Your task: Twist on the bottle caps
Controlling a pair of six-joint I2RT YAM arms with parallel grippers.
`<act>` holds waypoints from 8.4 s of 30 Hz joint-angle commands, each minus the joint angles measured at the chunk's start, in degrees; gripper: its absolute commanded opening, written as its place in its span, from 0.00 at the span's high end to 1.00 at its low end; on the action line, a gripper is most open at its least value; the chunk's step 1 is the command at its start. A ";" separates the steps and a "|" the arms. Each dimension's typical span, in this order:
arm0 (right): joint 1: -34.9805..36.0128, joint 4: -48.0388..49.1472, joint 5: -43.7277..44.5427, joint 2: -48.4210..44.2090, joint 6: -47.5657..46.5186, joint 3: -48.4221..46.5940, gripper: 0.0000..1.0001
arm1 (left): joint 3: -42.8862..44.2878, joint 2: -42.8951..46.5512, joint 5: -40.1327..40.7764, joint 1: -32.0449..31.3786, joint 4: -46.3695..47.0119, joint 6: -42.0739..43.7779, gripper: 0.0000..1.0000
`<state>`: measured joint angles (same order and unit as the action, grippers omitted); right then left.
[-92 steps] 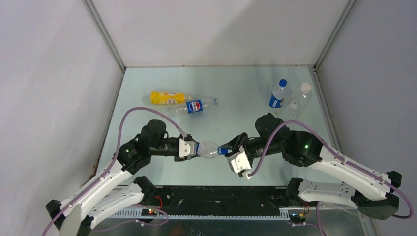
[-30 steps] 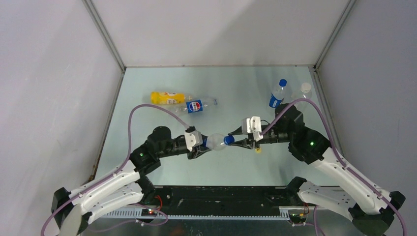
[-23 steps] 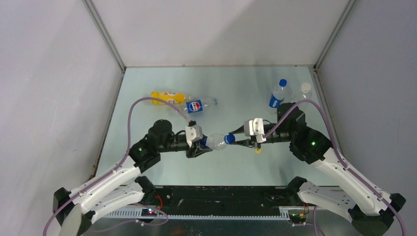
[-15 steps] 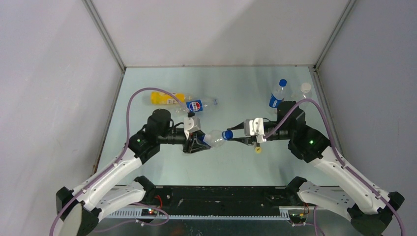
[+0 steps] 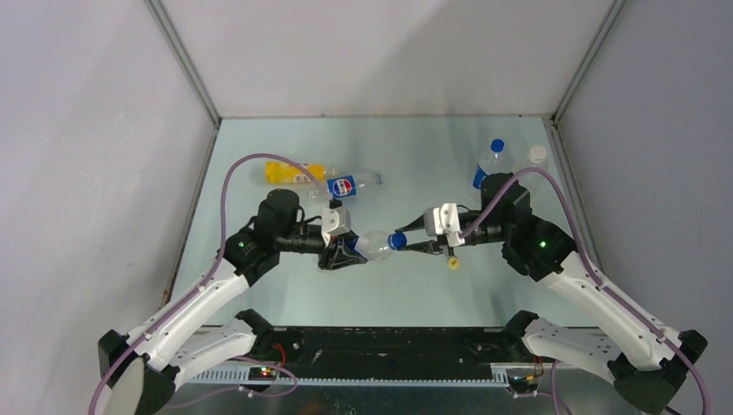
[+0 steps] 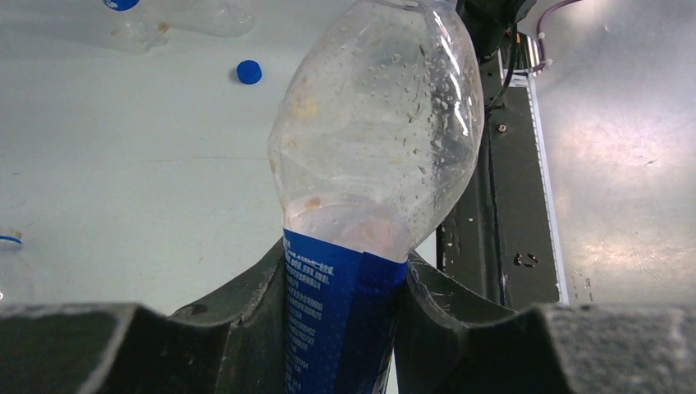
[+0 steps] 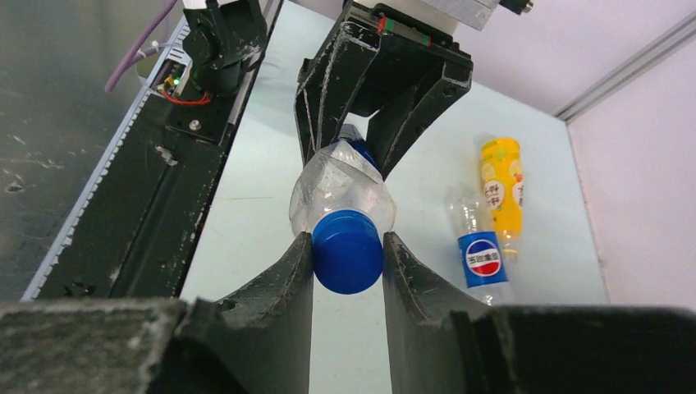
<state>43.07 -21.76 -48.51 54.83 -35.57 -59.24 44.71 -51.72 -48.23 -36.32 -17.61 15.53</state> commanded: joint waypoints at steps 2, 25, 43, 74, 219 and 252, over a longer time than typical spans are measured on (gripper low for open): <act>1.00 -0.78 3.14 3.82 9.43 -1.85 1.00 | 4.93 1.69 -0.40 -0.37 7.56 3.71 1.00; 9.49 -5.50 39.15 11.60 54.85 -7.12 1.00 | -4.92 8.49 22.04 -6.05 20.65 5.39 1.00; 9.80 -3.11 49.68 10.99 70.98 -6.95 1.00 | -13.77 6.80 31.77 -8.38 40.00 -4.17 1.00; 10.86 -6.14 52.16 12.85 79.38 -7.34 1.00 | -16.89 10.46 34.60 -9.44 41.51 1.50 1.00; 0.58 -25.99 24.33 -0.33 16.26 -12.83 0.46 | -16.95 -7.85 10.09 -7.05 46.33 -7.35 1.00; 2.72 -29.63 12.49 0.74 -6.38 -12.83 0.58 | -7.94 -9.98 1.91 -7.06 32.99 -2.47 1.00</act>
<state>45.36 -50.85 -34.52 54.96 -40.93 -71.57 33.61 -61.41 -44.40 -43.68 13.56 12.12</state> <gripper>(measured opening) 0.431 0.426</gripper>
